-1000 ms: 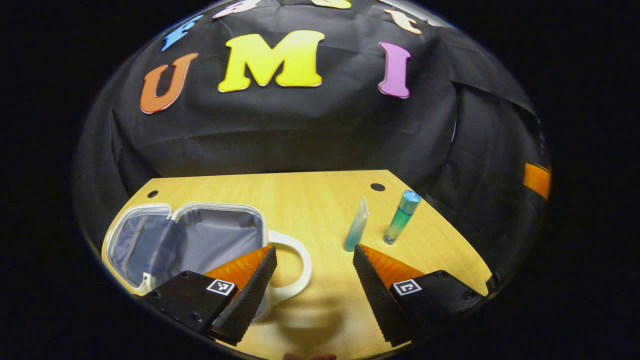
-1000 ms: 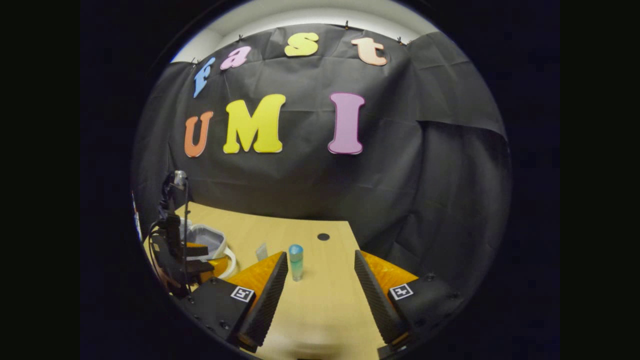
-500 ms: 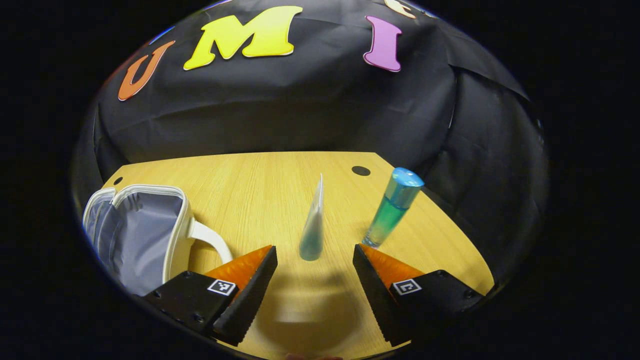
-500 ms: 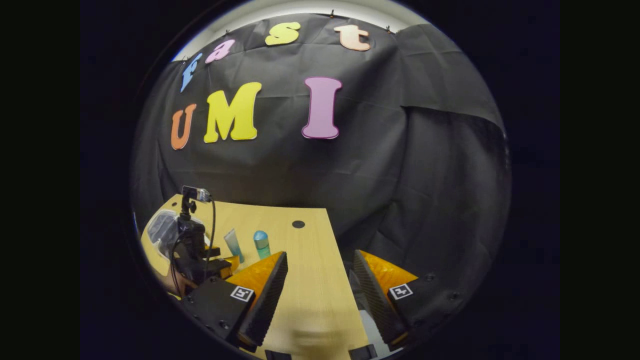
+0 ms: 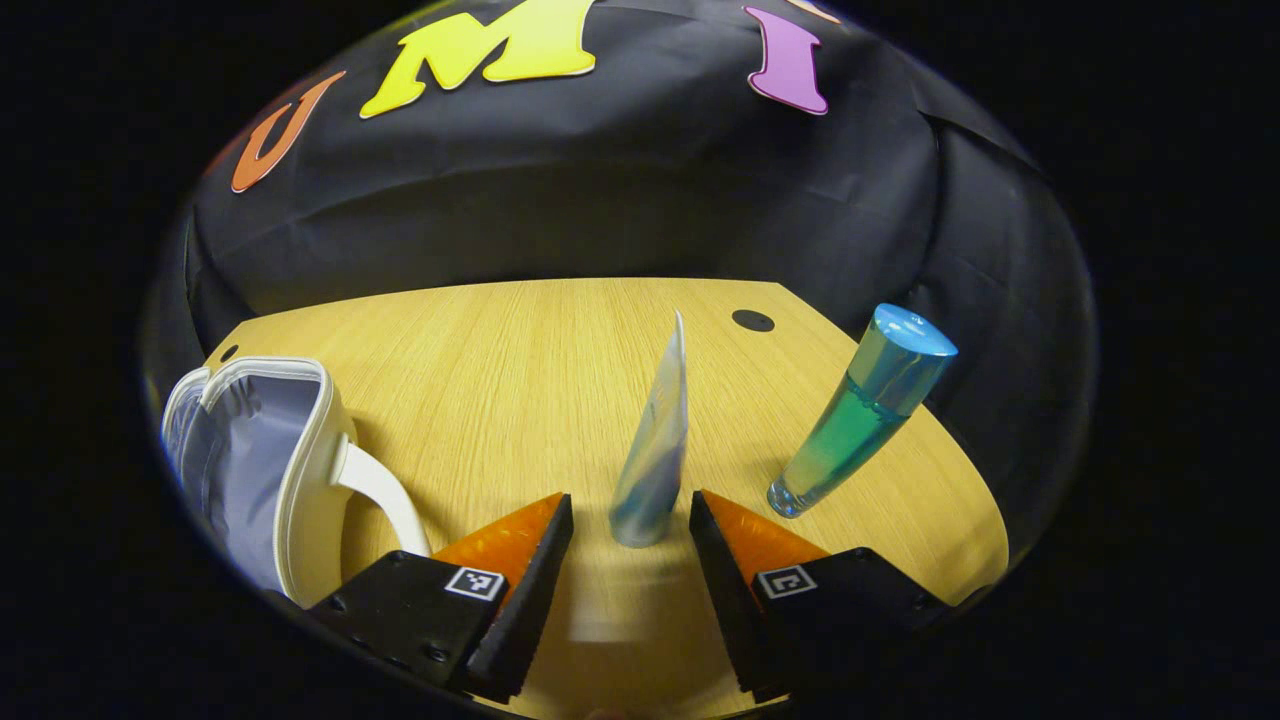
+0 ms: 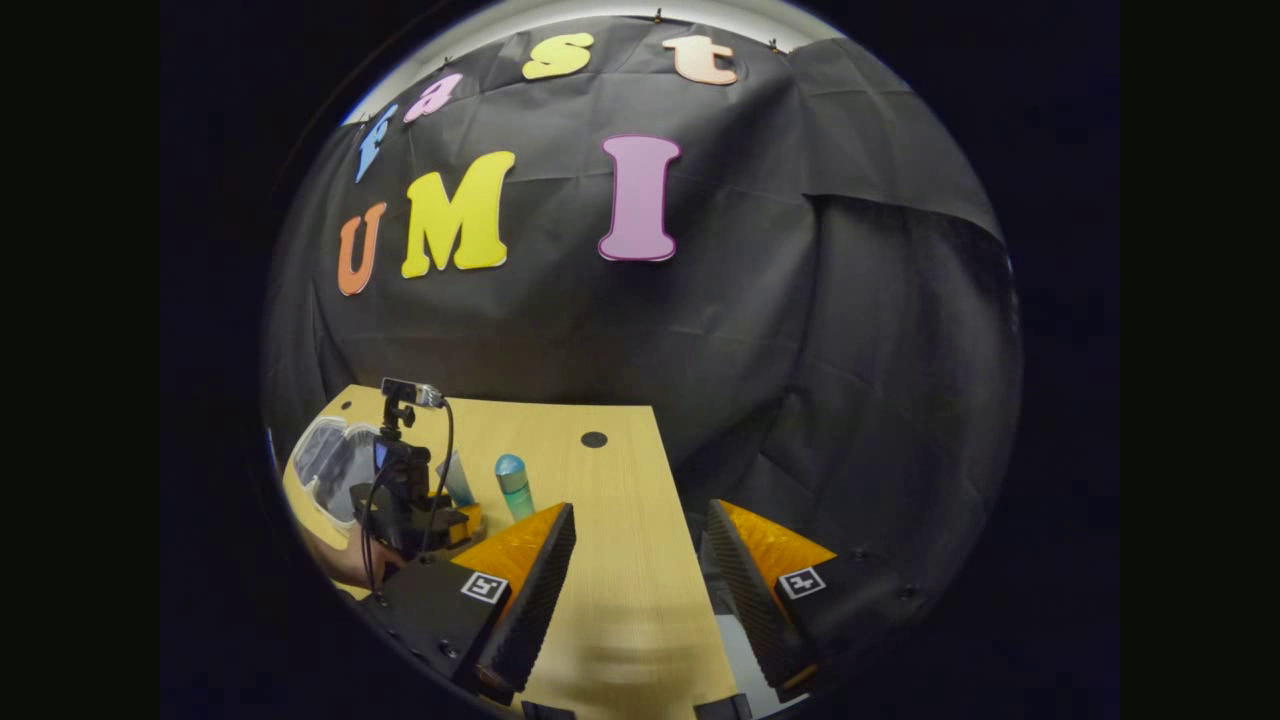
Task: First open the suitcase, pack the skin care products into it, and then close the suitcase.
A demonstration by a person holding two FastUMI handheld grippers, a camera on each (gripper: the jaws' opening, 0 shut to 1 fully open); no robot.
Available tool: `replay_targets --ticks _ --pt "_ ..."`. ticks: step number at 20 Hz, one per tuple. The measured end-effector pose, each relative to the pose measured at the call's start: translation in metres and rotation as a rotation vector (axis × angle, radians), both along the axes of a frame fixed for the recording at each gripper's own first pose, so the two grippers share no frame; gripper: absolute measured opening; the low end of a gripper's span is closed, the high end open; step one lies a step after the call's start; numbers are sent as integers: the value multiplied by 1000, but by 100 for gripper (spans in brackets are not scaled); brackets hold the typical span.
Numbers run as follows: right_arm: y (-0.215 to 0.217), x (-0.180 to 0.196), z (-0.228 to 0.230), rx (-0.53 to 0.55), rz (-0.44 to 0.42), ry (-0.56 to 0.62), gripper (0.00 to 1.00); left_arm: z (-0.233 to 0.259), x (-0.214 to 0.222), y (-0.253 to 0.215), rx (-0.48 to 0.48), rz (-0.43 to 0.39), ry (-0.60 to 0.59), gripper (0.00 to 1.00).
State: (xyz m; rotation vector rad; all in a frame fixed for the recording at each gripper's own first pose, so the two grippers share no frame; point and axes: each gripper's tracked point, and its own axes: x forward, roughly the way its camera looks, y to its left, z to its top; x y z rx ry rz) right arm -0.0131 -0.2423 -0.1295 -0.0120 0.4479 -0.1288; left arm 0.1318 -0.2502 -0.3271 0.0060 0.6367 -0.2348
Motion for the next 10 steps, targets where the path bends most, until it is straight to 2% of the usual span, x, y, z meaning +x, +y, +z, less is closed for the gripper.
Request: replay_targets --ticks 4,5,6,8,10 --pt "6 3 -8 6 30 17 79 -4 6 -3 7 -3 3 60" --pt "7 5 -7 4 36 18 79 -6 7 -5 8 -5 6 63" --pt "7 7 -8 9 39 18 79 -7 8 -6 11 -10 9 53" --pt "7 8 -11 12 47 19 77 -7 11 -6 24 -18 3 45" --pt "12 11 -15 6 70 16 79 -6 9 -5 22 -18 9 43"
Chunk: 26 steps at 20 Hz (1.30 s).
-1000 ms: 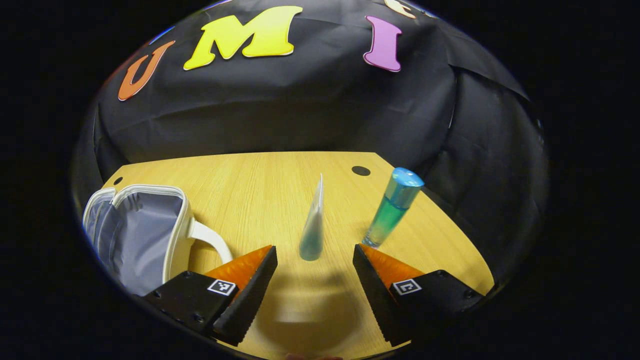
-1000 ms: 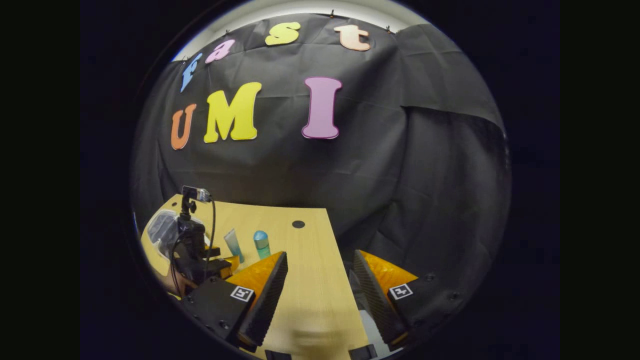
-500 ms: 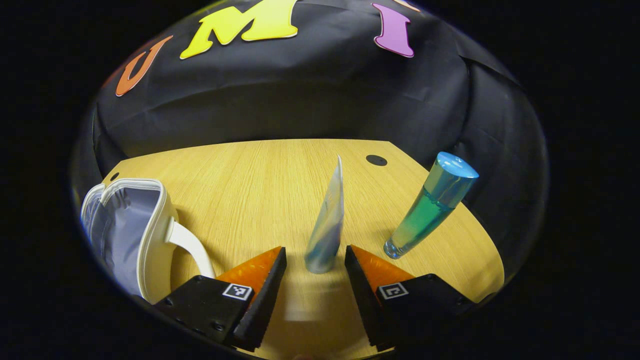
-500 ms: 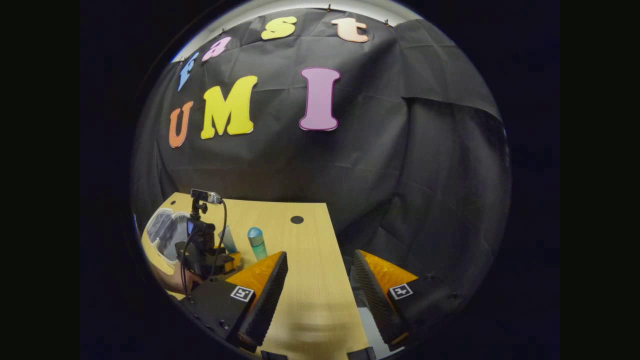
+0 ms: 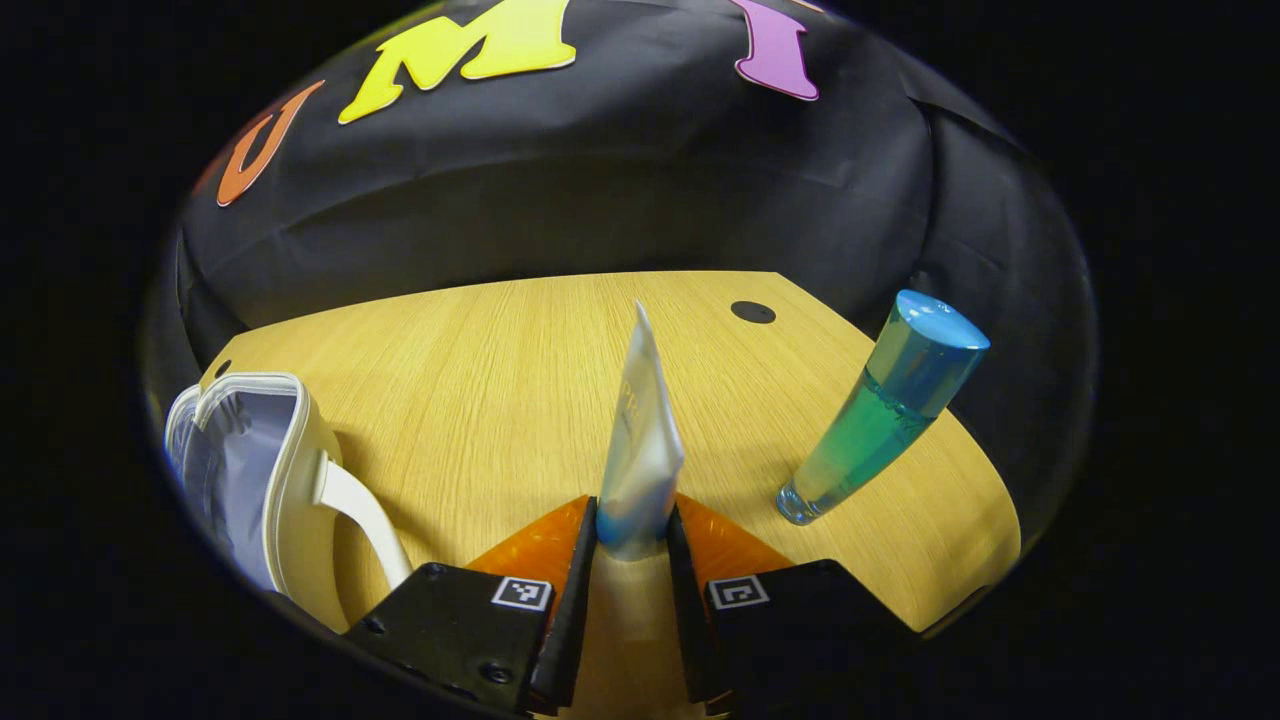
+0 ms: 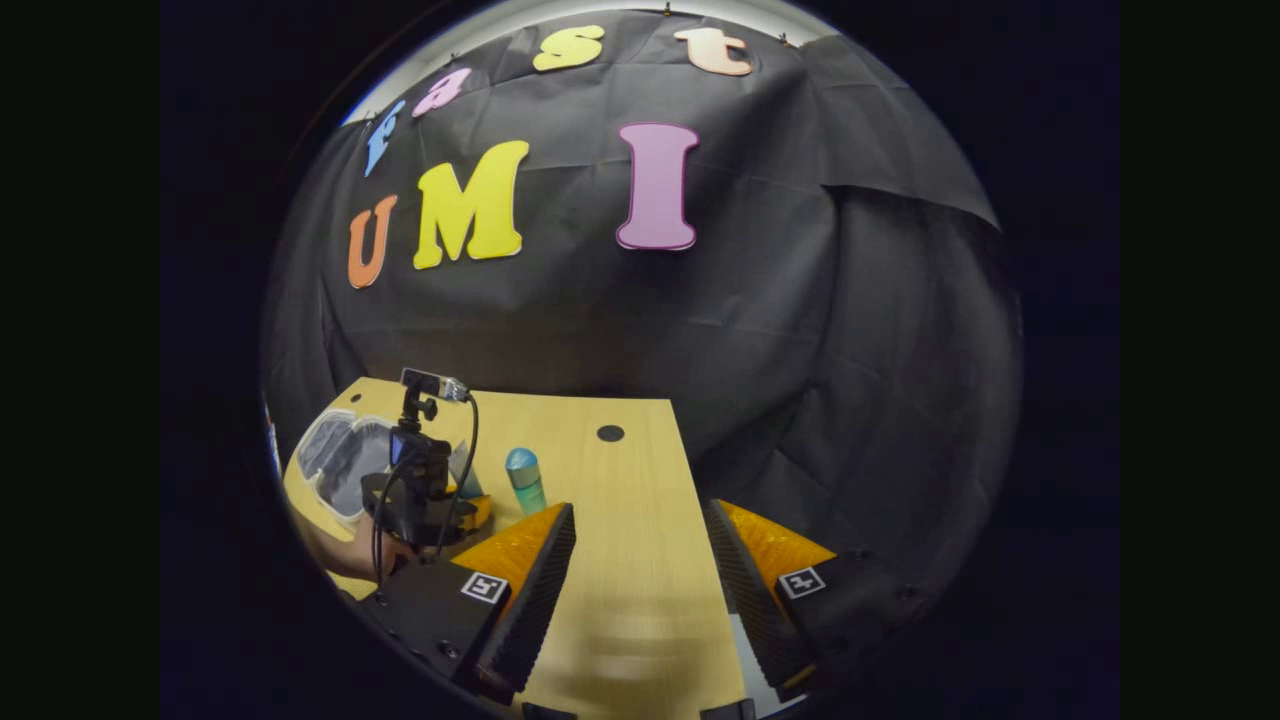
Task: First open the suitcase, pack the skin care products into it, and then close the suitcase.
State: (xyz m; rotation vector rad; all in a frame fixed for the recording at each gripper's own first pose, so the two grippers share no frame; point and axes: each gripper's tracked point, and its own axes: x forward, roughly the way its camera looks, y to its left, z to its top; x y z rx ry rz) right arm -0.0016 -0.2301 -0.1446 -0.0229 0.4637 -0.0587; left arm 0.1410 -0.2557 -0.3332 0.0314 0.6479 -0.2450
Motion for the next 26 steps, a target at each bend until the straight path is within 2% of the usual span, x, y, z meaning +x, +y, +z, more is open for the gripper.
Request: replay_targets --ticks 4,8,14,16,19,21,25,26 --pt "19 10 -19 26 72 4 79 14 -19 5 -34 31 28 40" --pt "55 33 -46 97 162 4 77 59 -50 23 -38 56 14 40" --pt "107 85 -105 138 243 36 80 127 -96 83 -16 145 -37 40" --pt "120 103 -126 152 254 57 78 141 -107 107 -12 190 -47 40" --pt "125 127 -152 162 221 86 77 152 -125 138 -12 256 -42 40" --pt "126 138 -170 174 201 116 64 155 -134 159 -6 298 -42 40" --pt "134 148 -184 146 201 134 55 154 -148 199 21 362 -31 40" --pt "134 149 -184 130 201 130 48 154 -148 208 26 376 -29 40"
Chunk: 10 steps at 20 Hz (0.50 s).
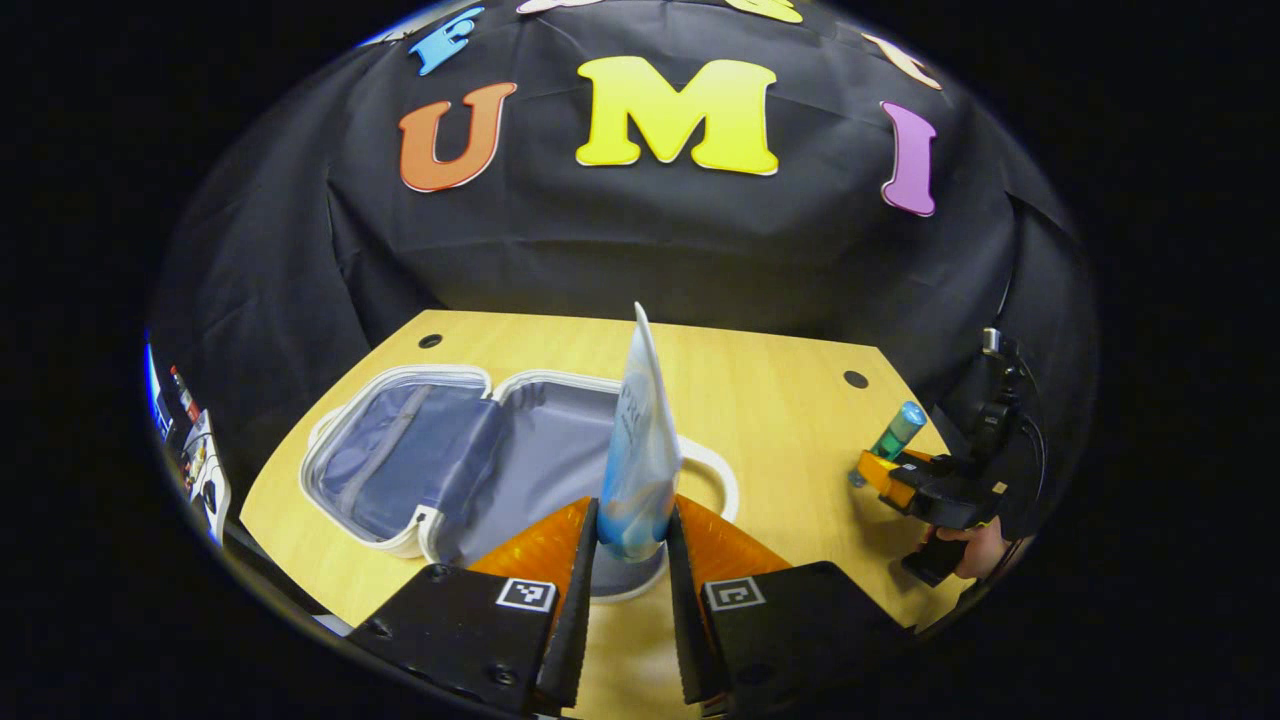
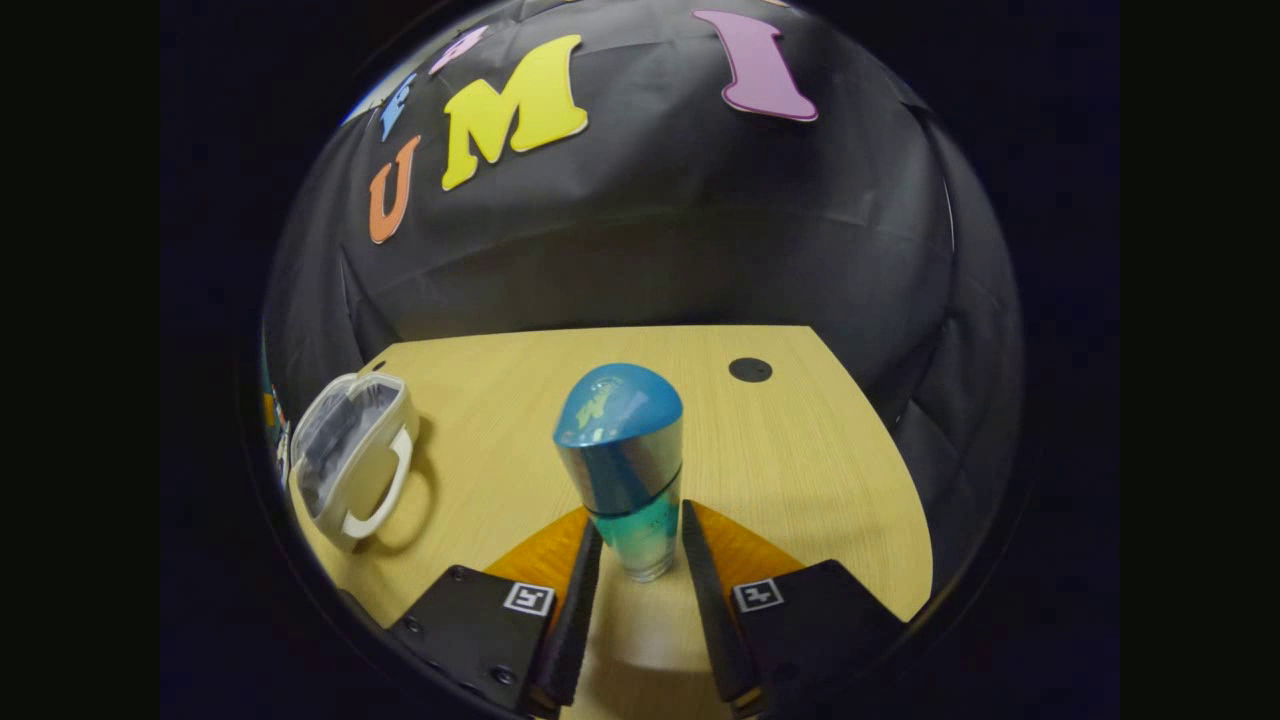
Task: First open the suitcase, pack the skin care products into it, and then close the suitcase.
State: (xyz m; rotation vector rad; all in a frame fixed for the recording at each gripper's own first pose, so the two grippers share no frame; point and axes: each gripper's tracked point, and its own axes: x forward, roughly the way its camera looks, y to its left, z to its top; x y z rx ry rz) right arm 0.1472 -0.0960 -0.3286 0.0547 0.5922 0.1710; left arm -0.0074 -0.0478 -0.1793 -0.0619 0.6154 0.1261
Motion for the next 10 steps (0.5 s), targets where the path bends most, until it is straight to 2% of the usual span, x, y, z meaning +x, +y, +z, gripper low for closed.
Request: replay_targets --ticks 2,5,9,10 --pt "1 2 -1 -27 10 -6 41 -1 -4 13 -3 20 6 40" --pt "-3 -1 1 -43 -1 17 38 -1 -3 22 -22 13 13 40" --pt "-2 -24 42 -1 -1 10 33 -11 11 33 -56 -93 31 40" --pt "-2 -33 59 10 4 0 35 -19 15 37 -62 -122 50 40"
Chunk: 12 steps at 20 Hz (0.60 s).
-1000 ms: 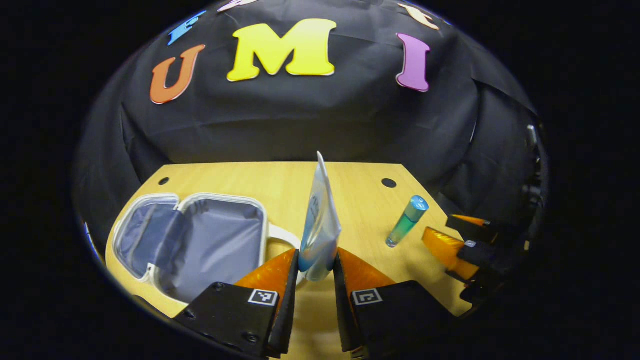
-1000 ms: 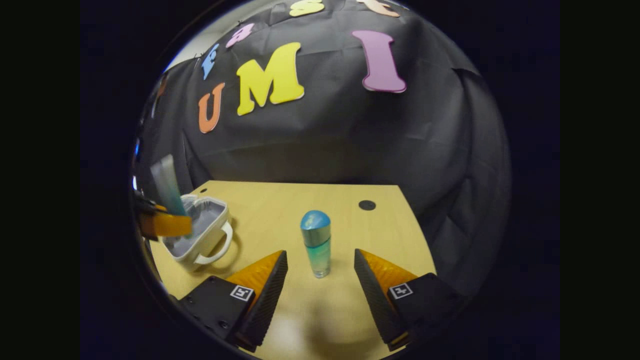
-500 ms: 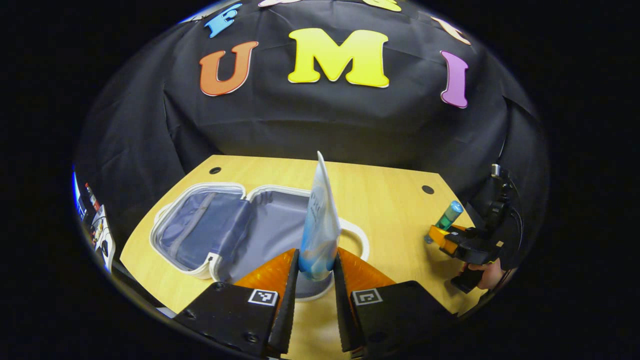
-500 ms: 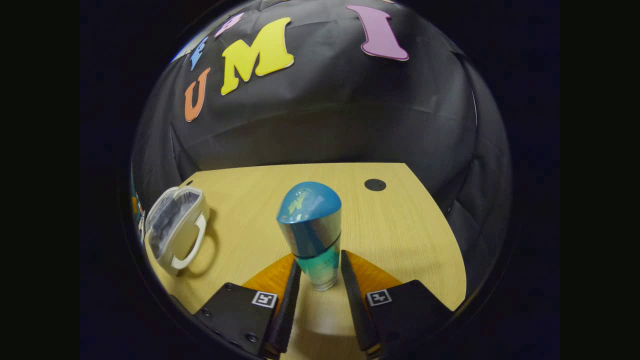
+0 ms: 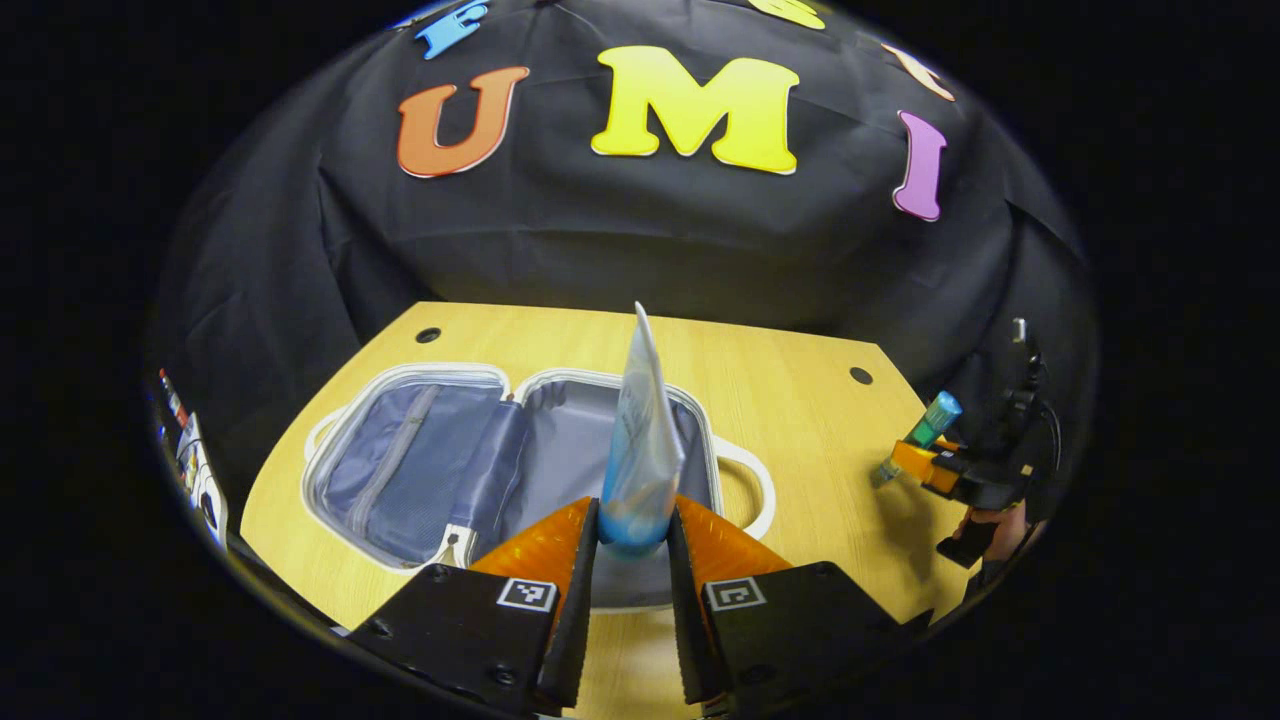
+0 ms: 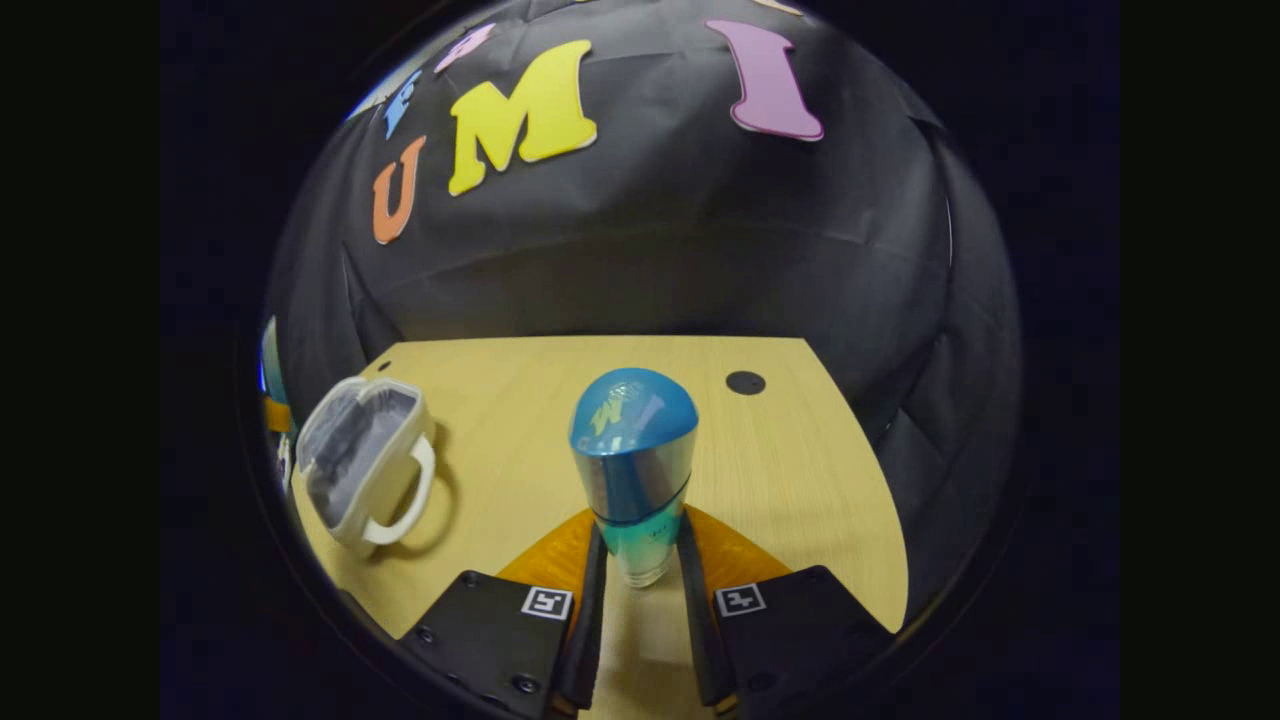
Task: First open the suitcase, pack the skin care products into it, and then close the suitcase.
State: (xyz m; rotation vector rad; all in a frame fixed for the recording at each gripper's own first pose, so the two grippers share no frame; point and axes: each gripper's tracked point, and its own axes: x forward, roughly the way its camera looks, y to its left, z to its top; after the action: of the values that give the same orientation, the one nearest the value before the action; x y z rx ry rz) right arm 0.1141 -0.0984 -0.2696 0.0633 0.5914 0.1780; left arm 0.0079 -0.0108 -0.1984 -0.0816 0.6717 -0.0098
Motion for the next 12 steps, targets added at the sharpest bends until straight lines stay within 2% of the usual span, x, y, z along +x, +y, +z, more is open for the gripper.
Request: replay_targets --ticks 1,3,6,8,12 --pt "0 -10 17 9 5 -11 33 -10 6 6 -1 -25 13 40" --pt "1 -34 49 30 12 -28 35 -31 15 18 -2 -62 58 40" --pt "2 -70 89 43 21 -36 35 -71 21 37 -29 -72 146 40" --pt "0 -90 106 87 -17 -24 32 -92 25 47 -31 -75 197 40" --pt "1 -119 127 150 -93 5 35 -125 25 59 -25 -74 327 40"
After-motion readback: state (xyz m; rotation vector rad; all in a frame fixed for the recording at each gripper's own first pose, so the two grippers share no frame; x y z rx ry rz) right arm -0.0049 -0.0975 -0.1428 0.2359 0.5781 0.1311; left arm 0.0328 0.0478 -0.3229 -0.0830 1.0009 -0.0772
